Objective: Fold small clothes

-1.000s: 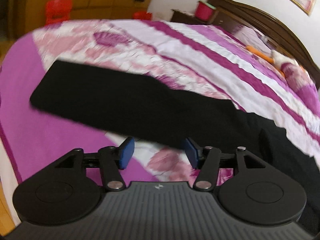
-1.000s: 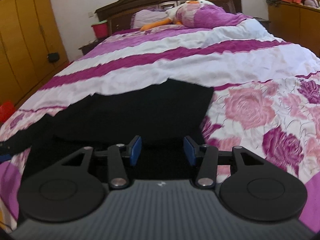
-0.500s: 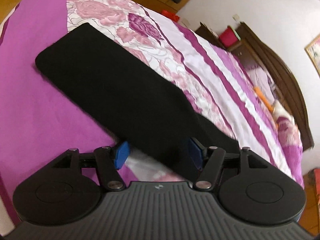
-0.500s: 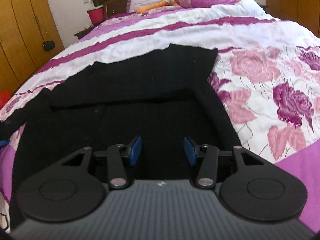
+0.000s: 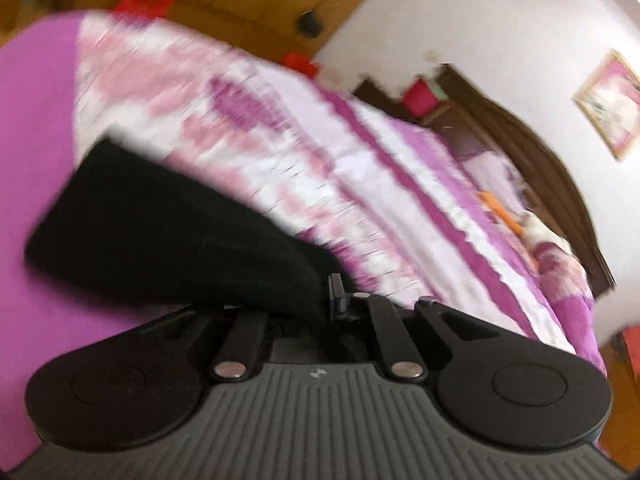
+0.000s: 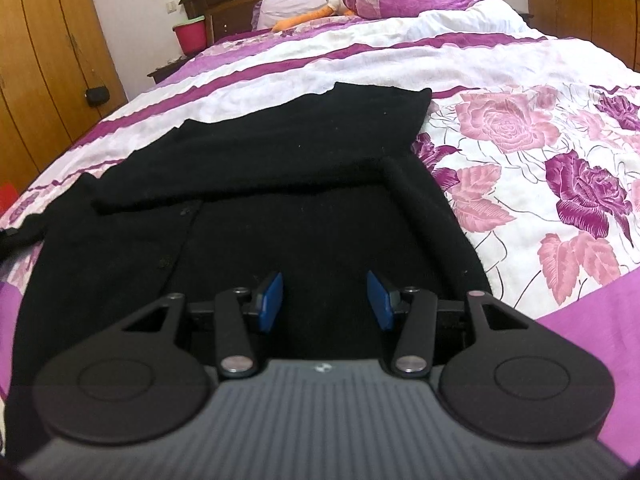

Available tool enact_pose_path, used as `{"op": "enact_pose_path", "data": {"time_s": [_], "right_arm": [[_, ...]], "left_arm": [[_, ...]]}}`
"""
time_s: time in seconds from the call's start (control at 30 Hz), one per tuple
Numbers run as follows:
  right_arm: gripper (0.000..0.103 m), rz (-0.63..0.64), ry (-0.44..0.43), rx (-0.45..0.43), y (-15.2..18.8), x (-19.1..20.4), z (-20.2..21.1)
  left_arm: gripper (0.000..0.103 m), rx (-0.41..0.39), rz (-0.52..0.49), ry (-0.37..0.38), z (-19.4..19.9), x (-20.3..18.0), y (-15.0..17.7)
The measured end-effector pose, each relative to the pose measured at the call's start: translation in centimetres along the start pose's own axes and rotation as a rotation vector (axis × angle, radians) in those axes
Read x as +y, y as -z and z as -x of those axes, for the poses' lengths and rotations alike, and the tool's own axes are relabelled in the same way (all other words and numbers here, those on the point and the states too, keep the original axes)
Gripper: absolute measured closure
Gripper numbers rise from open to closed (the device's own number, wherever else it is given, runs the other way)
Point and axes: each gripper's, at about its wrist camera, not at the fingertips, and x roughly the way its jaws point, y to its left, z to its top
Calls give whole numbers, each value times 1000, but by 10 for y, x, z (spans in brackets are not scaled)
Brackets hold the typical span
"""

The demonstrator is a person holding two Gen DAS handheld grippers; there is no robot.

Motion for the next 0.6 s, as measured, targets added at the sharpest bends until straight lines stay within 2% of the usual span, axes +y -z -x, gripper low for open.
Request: {"op": "enact_pose_path", "data": {"time_s": [0.1, 0.27, 0.37, 0.6], "right_arm": [[54, -20, -6, -6, 0, -2, 1], [54, -31, -11, -15, -1, -2, 3], [54, -28, -13, -17, -1, -3, 4], [54, -50, -25, -25, -1, -8, 7]], "left_arm": [[94, -35, -91, 51, 11, -21, -8], [94, -52, -173, 142, 26, -61, -13], [94, -52, -233, 188, 36, -89, -6], [93, -19, -357, 356, 53, -170, 28]]}}
